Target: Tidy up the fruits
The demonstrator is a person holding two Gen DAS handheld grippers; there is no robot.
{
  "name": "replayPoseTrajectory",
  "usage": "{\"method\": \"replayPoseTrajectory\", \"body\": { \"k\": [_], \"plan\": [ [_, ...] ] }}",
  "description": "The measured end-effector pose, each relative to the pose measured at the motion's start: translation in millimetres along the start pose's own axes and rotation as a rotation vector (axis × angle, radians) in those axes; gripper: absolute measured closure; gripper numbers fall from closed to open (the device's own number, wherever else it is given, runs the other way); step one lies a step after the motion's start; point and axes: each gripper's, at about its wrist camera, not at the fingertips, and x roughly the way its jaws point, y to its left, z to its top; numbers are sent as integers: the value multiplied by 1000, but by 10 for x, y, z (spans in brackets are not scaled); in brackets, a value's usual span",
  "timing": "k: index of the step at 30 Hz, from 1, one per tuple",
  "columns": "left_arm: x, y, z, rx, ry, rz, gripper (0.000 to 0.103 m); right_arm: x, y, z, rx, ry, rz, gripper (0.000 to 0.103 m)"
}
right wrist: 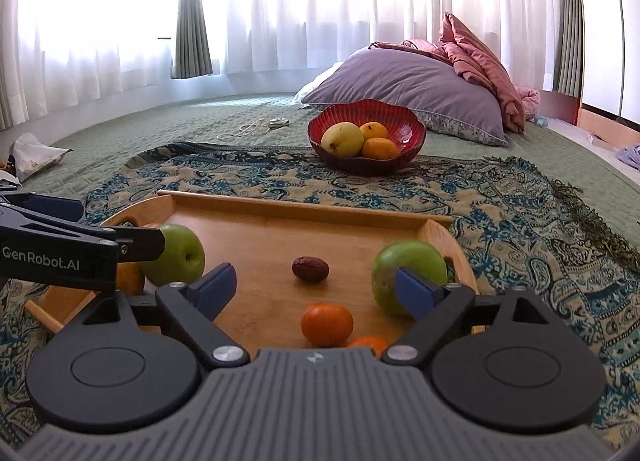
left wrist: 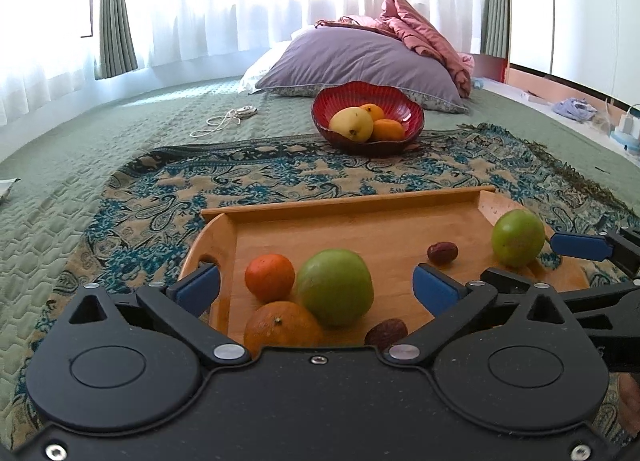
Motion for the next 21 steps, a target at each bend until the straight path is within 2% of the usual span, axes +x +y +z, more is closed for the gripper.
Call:
{"method": "replayPoseTrajectory", "body": {
  "k": [4, 8, 16, 21],
  "plan": [
    [-74, 22, -51, -9, 0, 2, 0, -58, -26, -48, 21, 7, -1, 7],
    [-135, 44, -111, -13, 1, 9, 0, -142, -47, -84, 24, -7, -5, 0],
    [-248, 86, -303, -41, 12, 22, 0, -303, -25, -210, 20, -15, -13, 0],
    [-330, 109, -520, -64, 19, 31, 0, -397, -18, -378, 63, -9, 5, 0]
  ]
}}
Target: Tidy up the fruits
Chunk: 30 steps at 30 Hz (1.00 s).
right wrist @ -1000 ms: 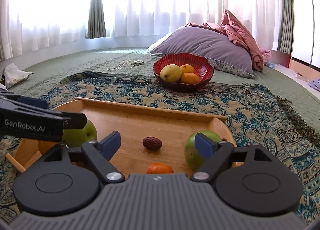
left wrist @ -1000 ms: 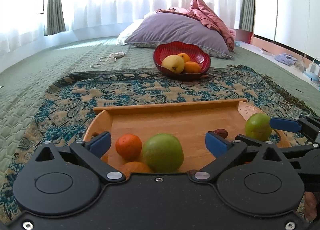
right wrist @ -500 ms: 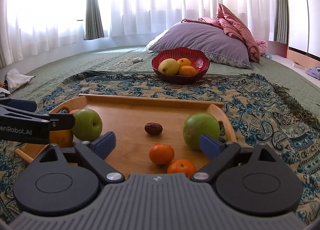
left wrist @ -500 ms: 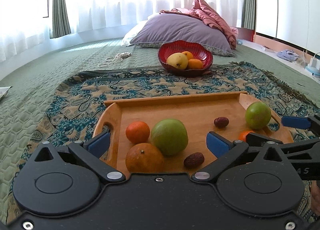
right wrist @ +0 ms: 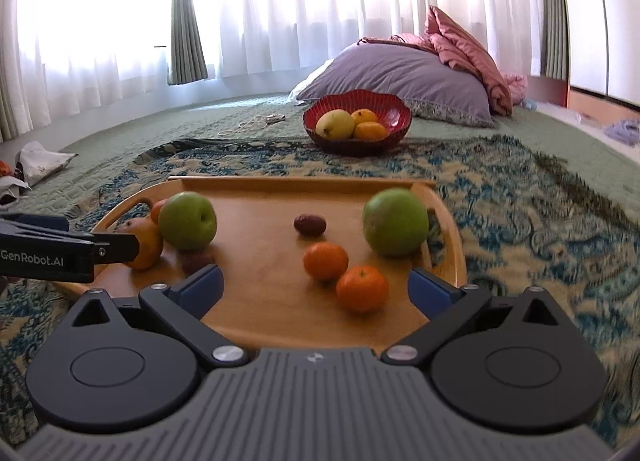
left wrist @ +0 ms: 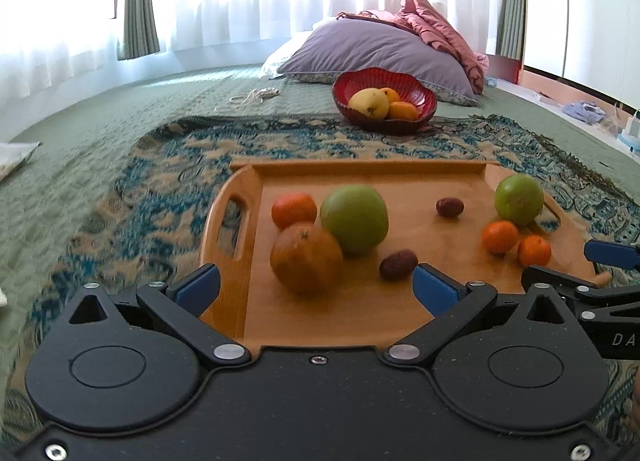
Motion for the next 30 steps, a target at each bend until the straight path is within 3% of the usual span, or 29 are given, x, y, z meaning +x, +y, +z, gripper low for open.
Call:
{"method": "replayPoseTrajectory", "body": {
  "k": [6, 13, 19, 26, 30],
  "plan": [
    [-7, 21, -278, -19, 39, 10, 0, -73, 37, -226, -3, 16, 3, 0],
    [15, -32, -462, 9, 38, 39, 0, -98, 212, -373, -117, 10, -1, 0],
    [83, 14, -554, -42, 77, 36, 0, -90, 310, -444, -166, 5, -28, 0],
    [116, 11, -581, -33, 83, 38, 0, -43, 229, -547, -86, 84, 10, 0],
    [130, -1, -596, -32, 84, 40, 0, -34, 223, -574, -78, 80, 0, 0]
  ]
}}
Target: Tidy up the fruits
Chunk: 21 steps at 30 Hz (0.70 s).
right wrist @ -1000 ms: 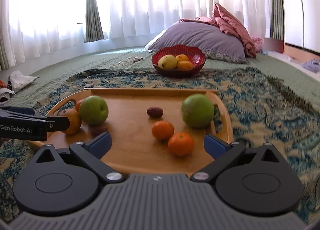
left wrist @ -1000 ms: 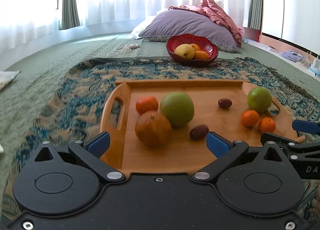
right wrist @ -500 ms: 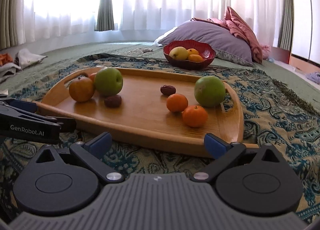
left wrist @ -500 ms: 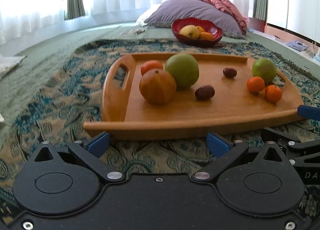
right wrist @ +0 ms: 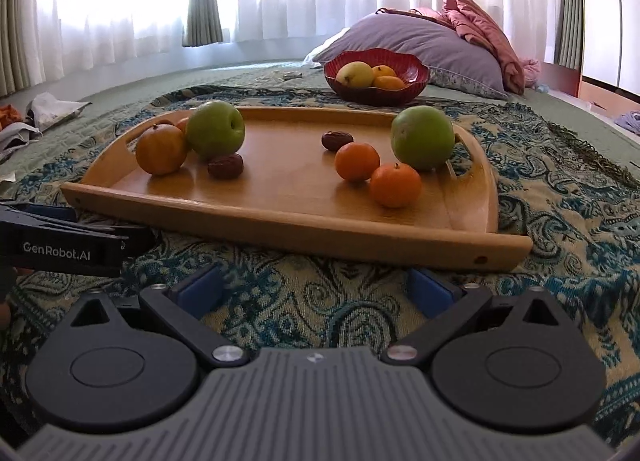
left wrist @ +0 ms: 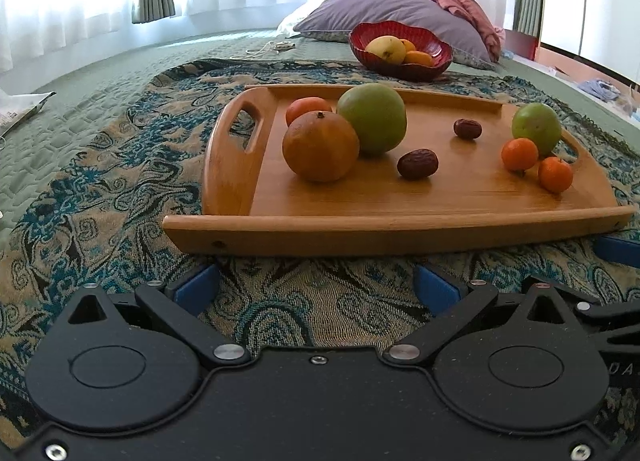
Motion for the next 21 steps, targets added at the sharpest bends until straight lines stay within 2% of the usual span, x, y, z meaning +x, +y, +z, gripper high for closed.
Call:
{"method": "replayPoseTrajectory", "body": {
  "k": [5, 21],
  "plan": [
    [7, 1, -8, -5, -3, 0, 0, -1, 55, -42, -30, -13, -26, 0],
    [30, -7, 5, -9, 8, 10, 0, 13, 4, -52, -8, -16, -6, 0]
  ]
}}
